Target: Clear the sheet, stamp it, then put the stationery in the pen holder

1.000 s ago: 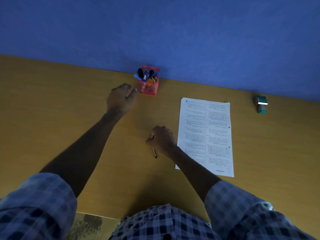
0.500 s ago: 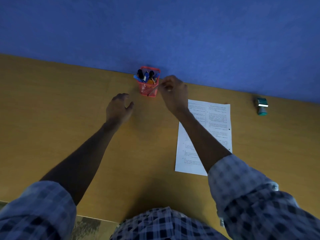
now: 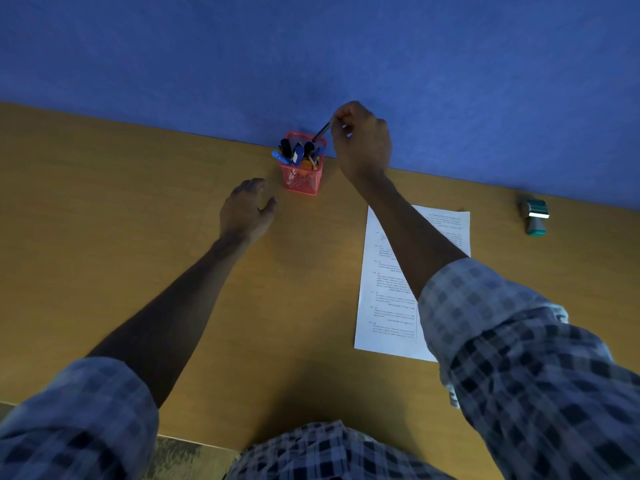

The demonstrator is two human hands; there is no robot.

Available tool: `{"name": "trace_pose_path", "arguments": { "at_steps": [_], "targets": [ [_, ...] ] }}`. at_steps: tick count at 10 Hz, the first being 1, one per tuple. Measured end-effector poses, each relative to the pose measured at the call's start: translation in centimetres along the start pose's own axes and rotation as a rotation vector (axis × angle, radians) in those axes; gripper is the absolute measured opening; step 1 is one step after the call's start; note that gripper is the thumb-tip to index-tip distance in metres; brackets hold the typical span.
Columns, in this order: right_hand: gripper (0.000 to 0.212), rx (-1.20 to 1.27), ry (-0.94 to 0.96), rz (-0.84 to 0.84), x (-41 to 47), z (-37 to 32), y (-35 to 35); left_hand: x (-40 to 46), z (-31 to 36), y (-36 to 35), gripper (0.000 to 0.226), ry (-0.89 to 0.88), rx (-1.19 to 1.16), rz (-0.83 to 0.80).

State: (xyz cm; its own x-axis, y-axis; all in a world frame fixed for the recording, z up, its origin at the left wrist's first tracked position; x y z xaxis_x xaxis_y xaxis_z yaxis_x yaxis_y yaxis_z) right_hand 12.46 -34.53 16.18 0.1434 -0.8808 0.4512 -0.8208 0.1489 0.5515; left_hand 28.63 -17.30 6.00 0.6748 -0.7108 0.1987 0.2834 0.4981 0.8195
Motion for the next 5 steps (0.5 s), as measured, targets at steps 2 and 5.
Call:
{"name": "trace_pose_path", "arguments": {
  "at_steps": [2, 5],
  "targets": [
    [0.024, -0.248, 0.098, -0.241, -0.8, 0.6, -4.3, -0.2, 0.4, -0.3, 0.038, -0.006, -0.014, -0.011],
    [0.037, -0.230, 0.139, -0.249, -2.0, 0.1, -1.4, -0.4, 1.7, 1.2, 0.038, -0.047, -0.003, 0.032]
  ]
}}
Point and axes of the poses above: each hand's wrist, its own x-axis towards the middle knuckle, its own y-axis out of the back of the hand, z = x × y, the point moved 10 cm from there along x, towards the middle knuckle, and after that the axes turned 12 degrees about z, right-handed, at the moved point
